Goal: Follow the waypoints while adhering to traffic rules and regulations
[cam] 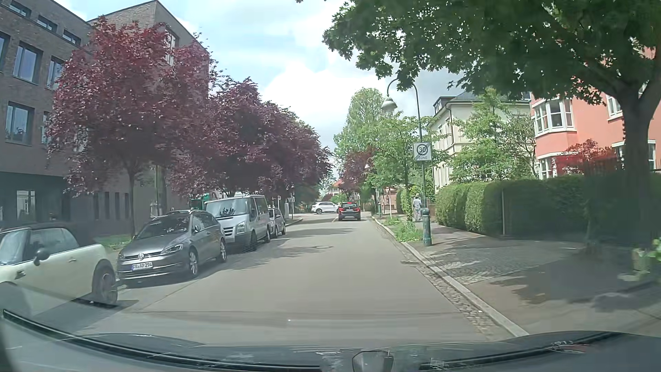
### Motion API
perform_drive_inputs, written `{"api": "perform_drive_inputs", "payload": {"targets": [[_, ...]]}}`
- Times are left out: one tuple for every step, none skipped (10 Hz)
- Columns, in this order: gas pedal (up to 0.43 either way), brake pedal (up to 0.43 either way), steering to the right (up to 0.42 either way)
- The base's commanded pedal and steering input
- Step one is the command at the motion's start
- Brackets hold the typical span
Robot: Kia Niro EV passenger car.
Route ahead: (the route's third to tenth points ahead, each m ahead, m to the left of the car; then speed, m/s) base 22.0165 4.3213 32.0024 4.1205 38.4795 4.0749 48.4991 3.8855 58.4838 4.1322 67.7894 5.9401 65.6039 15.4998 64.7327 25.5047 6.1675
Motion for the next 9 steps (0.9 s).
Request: {"api": "perform_drive_inputs", "payload": {"targets": [[0.028,0.0,0.025],[0.028,0.0,0.031],[0.028,0.0,0.033],[0.028,0.0,0.032],[0.028,0.0,0.029],[0.028,0.0,0.029],[0.02,0.0,0.03],[0.02,0.0,0.028],[0.02,0.0,0.022]]}}
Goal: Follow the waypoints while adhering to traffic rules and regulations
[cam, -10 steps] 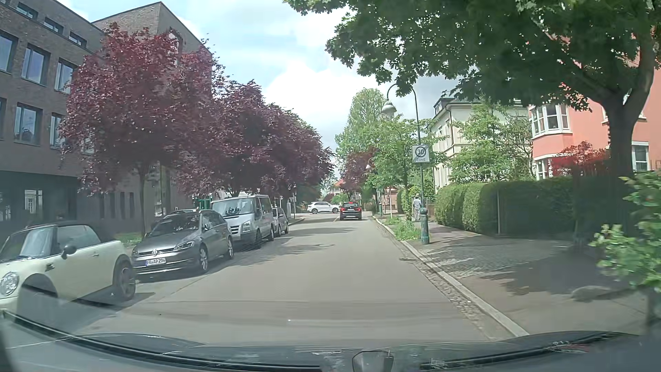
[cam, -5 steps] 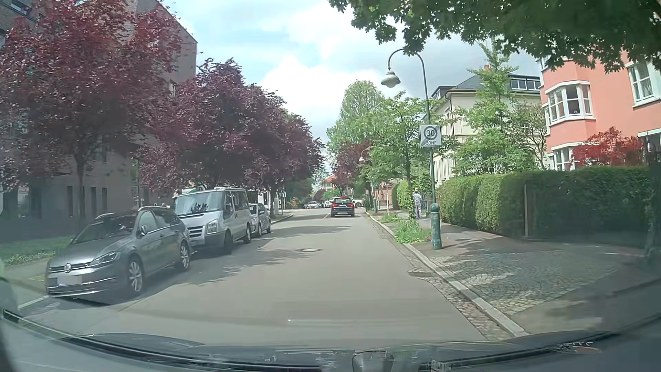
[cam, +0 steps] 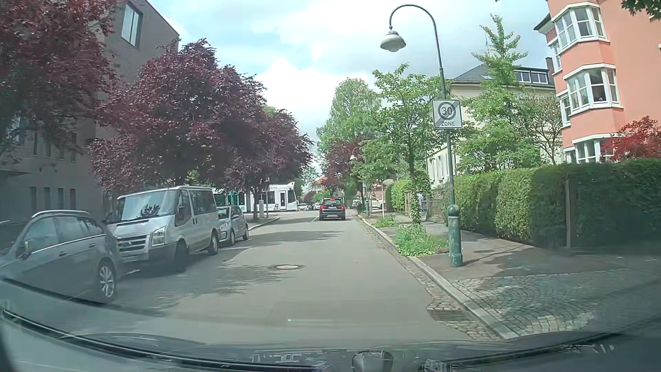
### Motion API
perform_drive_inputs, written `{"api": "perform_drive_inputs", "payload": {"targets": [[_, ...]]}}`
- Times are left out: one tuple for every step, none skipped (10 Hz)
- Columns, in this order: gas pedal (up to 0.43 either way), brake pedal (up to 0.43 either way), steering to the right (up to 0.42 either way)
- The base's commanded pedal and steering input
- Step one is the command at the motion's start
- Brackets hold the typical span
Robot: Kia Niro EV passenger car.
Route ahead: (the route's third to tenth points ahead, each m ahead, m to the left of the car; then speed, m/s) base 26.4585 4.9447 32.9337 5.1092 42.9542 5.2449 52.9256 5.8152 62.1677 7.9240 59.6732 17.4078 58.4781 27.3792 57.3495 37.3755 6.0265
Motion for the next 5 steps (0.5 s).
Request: {"api": "perform_drive_inputs", "payload": {"targets": [[0.02,0.0,0.021],[0.02,0.0,0.02],[0.02,0.0,0.018],[0.02,0.0,0.018],[0.02,0.0,0.016]]}}
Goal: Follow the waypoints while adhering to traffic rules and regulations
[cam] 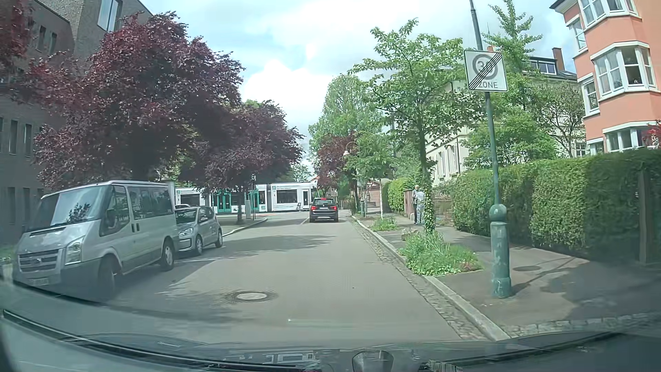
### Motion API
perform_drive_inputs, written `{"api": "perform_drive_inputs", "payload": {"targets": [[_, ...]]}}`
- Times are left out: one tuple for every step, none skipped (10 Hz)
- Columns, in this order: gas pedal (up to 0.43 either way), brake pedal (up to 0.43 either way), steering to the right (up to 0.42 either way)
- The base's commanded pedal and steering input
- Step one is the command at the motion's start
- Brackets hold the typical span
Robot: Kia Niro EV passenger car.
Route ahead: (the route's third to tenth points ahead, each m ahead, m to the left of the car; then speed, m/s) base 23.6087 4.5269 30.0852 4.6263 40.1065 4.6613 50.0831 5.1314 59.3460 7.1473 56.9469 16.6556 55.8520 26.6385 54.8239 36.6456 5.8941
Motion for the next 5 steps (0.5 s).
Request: {"api": "perform_drive_inputs", "payload": {"targets": [[0.02,0.0,0.011],[0.02,0.0,0.005],[0.02,0.0,0.002],[0.02,0.0,0.0],[0.02,0.0,-0.004]]}}
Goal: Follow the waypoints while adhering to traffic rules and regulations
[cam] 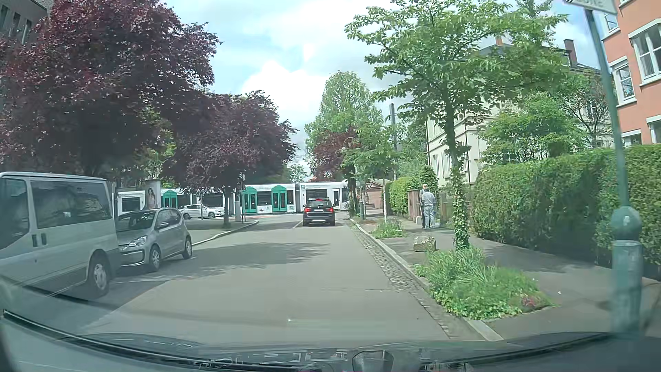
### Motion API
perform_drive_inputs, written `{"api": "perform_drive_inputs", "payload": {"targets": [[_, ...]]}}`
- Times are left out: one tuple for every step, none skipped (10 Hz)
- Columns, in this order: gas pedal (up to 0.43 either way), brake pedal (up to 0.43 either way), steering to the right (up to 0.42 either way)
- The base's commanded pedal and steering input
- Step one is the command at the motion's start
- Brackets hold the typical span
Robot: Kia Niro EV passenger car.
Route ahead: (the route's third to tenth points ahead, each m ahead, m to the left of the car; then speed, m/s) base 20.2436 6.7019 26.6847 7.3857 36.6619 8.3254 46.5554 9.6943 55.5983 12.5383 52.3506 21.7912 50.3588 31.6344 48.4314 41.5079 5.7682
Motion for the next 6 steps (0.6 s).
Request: {"api": "perform_drive_inputs", "payload": {"targets": [[0.02,0.0,-0.009],[0.02,0.0,-0.014],[0.02,0.0,-0.023],[0.02,0.0,-0.03],[0.008,0.0,-0.039],[0.008,0.0,-0.04]]}}
